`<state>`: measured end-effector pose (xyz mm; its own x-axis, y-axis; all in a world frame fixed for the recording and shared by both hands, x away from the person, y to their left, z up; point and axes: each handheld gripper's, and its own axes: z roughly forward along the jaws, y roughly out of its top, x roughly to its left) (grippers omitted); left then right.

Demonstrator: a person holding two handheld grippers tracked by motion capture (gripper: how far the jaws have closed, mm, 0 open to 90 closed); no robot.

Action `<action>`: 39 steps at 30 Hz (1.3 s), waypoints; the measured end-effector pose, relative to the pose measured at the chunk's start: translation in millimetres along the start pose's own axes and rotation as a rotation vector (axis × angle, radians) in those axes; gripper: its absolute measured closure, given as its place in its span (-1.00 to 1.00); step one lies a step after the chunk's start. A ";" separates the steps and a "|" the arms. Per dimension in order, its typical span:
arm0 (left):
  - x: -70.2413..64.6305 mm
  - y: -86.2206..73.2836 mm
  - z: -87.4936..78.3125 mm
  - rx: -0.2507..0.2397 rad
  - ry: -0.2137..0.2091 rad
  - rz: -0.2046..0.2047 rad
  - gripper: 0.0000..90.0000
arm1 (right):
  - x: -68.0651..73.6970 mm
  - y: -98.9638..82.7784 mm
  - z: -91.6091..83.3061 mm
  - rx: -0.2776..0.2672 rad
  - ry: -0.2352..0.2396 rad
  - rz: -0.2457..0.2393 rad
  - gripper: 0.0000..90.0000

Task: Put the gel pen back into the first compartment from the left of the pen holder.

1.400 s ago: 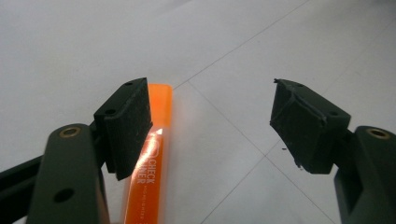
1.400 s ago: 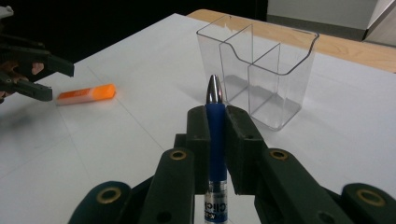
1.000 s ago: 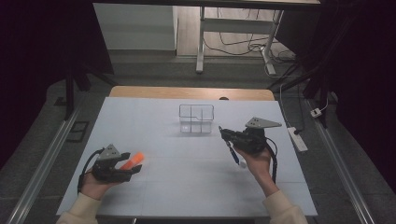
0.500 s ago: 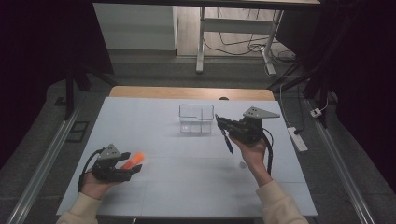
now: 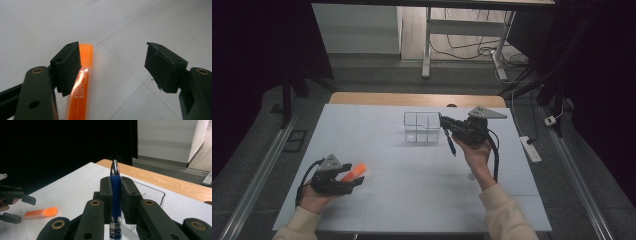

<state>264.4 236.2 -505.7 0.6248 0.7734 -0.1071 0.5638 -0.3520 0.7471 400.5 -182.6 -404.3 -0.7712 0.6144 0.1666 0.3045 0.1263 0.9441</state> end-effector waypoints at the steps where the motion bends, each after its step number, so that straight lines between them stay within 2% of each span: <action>1: 0.0 0.0 0.1 0.000 0.000 0.000 -0.35 | -0.3 0.5 1.4 -0.005 -0.001 0.002 0.76; 24: -1.8 -0.2 2.0 0.007 -0.005 0.005 -0.35 | -9.0 7.3 19.8 -0.028 -0.023 0.028 0.76; 39: -0.4 -0.8 1.5 0.005 -0.008 -0.001 -0.35 | -9.2 19.3 41.8 -0.048 -0.026 0.022 0.76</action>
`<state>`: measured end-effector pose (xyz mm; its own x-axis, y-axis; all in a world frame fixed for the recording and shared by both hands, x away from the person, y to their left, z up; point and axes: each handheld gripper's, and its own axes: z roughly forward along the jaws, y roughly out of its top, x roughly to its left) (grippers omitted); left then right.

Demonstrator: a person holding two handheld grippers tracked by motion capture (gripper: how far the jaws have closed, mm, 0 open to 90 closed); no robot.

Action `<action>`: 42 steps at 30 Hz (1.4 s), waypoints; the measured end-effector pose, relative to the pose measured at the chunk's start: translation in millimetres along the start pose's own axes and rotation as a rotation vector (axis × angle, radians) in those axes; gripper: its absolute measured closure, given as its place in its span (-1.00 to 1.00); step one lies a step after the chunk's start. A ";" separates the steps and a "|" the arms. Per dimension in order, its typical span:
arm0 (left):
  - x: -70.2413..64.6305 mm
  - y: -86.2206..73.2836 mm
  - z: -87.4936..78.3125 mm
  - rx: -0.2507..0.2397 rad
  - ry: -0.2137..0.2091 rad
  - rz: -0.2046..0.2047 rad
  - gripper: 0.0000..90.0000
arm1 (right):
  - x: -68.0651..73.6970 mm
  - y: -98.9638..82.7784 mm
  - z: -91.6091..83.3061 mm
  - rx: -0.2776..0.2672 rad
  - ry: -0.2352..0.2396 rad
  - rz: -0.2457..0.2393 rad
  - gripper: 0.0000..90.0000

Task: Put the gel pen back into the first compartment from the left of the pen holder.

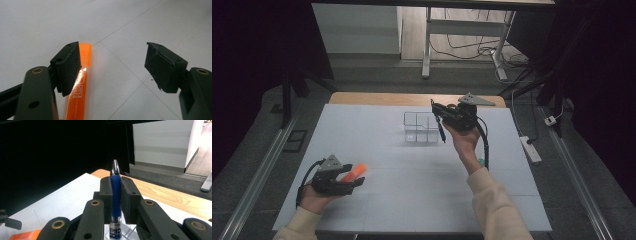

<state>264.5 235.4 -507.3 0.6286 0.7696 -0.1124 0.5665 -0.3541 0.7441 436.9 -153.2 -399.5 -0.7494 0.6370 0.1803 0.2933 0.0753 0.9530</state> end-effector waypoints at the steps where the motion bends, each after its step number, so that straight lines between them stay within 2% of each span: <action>1: 0.0 -0.1 0.0 0.000 0.000 0.000 -0.35 | -0.1 0.3 0.8 0.000 0.000 0.000 0.76; 19: 3.2 -0.9 -2.9 -0.014 -0.004 -0.014 -0.35 | -0.1 6.5 18.8 -0.003 -0.001 0.006 0.75; 25: 4.6 -1.5 -2.5 -0.010 -0.003 -0.015 -0.35 | 2.8 7.5 27.4 0.001 0.002 0.007 0.75; 42: 5.8 -2.7 -0.6 -0.003 -0.008 -0.023 -0.36 | 0.0 10.4 50.8 -0.005 -0.003 0.016 0.75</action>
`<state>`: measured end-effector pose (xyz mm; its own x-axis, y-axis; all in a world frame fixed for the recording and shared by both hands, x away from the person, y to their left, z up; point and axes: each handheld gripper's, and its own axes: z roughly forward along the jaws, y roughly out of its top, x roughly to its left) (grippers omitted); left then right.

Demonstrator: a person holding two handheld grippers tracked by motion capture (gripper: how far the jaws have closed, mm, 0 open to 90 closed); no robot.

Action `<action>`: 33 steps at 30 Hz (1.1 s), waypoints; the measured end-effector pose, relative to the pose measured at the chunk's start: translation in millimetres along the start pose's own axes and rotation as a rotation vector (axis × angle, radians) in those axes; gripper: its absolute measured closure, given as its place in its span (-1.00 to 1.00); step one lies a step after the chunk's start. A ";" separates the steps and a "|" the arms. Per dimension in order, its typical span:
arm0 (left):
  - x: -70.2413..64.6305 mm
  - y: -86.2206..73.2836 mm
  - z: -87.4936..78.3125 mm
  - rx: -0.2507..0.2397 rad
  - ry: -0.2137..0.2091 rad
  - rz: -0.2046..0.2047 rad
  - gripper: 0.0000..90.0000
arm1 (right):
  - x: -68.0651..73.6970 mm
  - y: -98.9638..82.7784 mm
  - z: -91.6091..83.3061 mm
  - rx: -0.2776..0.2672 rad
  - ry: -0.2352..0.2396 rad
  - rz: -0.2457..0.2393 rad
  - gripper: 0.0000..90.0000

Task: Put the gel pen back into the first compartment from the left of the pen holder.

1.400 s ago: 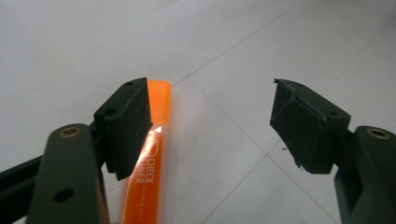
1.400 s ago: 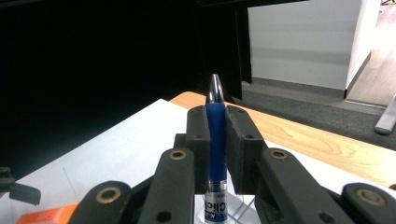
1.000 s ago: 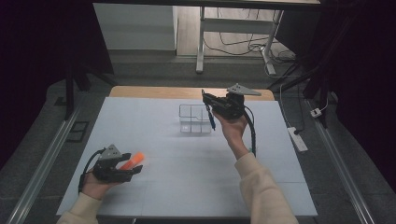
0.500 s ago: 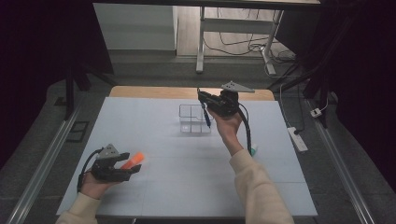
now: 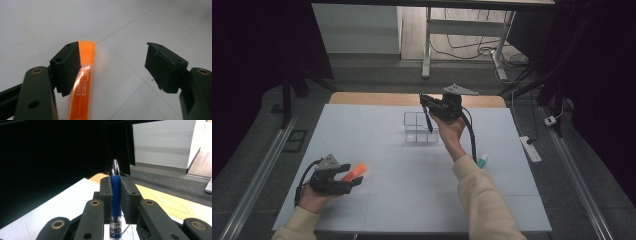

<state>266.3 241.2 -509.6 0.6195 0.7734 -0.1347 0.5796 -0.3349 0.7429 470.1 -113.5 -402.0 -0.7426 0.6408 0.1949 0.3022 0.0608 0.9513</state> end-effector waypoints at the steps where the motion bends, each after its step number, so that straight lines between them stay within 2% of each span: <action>1: 0.0 0.0 0.2 0.001 0.000 0.001 -0.36 | 0.1 0.8 0.8 -0.002 0.001 0.000 0.75; 17: -0.1 0.2 1.1 0.003 -0.001 -0.001 -0.37 | 5.2 11.1 12.5 -0.027 0.010 -0.024 0.75; 33: 1.1 -0.5 0.3 -0.001 -0.004 -0.004 -0.37 | 8.6 14.2 39.8 -0.041 0.013 -0.035 0.75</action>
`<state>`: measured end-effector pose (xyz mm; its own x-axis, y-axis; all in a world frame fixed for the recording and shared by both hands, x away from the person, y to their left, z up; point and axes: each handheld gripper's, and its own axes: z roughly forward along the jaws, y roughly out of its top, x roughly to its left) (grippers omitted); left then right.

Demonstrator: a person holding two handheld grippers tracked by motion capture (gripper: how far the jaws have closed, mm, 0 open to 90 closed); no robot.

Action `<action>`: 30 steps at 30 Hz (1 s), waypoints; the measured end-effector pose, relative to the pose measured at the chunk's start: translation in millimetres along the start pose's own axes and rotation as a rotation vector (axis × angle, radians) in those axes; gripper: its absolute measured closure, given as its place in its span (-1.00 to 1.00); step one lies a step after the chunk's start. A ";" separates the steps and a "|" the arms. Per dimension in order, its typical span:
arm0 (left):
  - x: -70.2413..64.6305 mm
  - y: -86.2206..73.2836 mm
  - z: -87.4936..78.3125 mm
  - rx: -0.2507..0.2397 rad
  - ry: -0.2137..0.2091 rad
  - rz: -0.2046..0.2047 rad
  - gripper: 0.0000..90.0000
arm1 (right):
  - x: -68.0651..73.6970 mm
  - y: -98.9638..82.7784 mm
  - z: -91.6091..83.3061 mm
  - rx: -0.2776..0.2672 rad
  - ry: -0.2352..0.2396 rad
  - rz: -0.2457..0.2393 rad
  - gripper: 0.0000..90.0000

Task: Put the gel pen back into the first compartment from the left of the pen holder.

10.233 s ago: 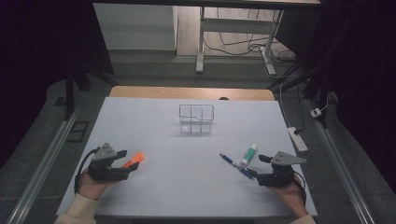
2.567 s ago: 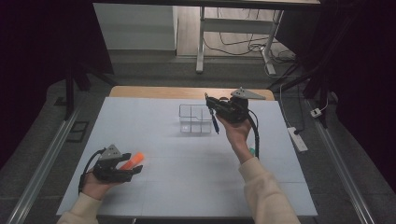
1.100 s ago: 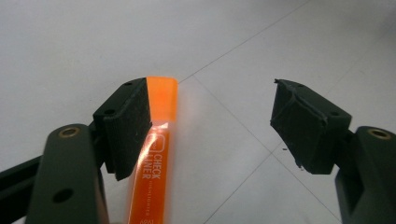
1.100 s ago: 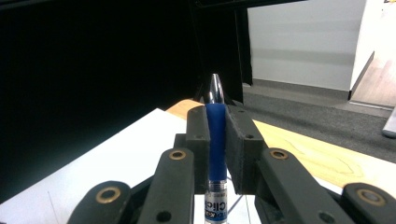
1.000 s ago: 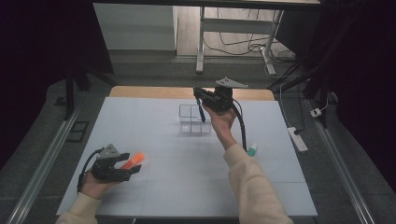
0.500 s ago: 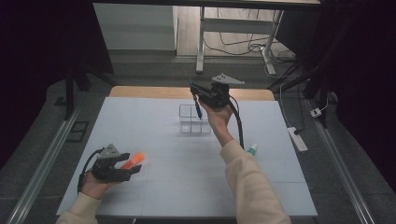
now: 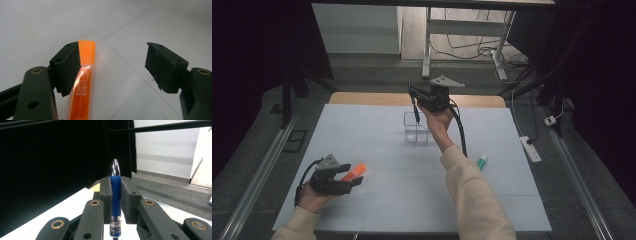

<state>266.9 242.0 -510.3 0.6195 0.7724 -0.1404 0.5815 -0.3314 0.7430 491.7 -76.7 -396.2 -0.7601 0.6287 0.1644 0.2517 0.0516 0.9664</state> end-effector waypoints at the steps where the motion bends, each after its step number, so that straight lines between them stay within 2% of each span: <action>1: 0.1 0.0 0.0 0.000 0.000 0.000 -0.37 | -0.5 0.2 1.2 -0.001 -0.002 0.001 0.75; 11: 0.8 -0.3 0.2 0.001 0.001 -0.002 -0.37 | -1.3 1.6 8.8 -0.022 -0.008 0.005 0.74; 17: -0.8 -0.1 2.1 0.011 0.002 0.007 -0.37 | -4.3 -3.7 13.4 -0.010 -0.005 0.020 0.73; 18: -1.0 -0.1 2.0 0.012 0.002 0.009 -0.37 | -4.4 -5.5 14.3 0.001 -0.007 0.018 0.68; 20: -0.6 -0.6 1.8 0.013 0.005 0.006 -0.37 | -4.3 -8.3 15.4 0.023 -0.021 0.012 0.43; 22: 0.4 -1.0 1.5 0.012 0.006 0.006 -0.37 | -4.5 -10.9 14.1 0.045 -0.040 0.008 0.26; 26: 0.1 -1.0 1.8 0.014 0.006 0.005 -0.37 | -6.1 -13.5 7.1 0.069 -0.046 0.001 0.15; 30: -0.7 -0.7 2.3 0.016 0.008 0.009 -0.37 | -10.5 -15.2 -0.2 0.088 -0.049 0.004 0.14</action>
<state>267.3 240.5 -512.2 0.6204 0.7737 -0.1285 0.5847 -0.3471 0.7333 495.8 -84.2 -412.7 -0.7291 0.6663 0.1564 0.3078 0.1152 0.9444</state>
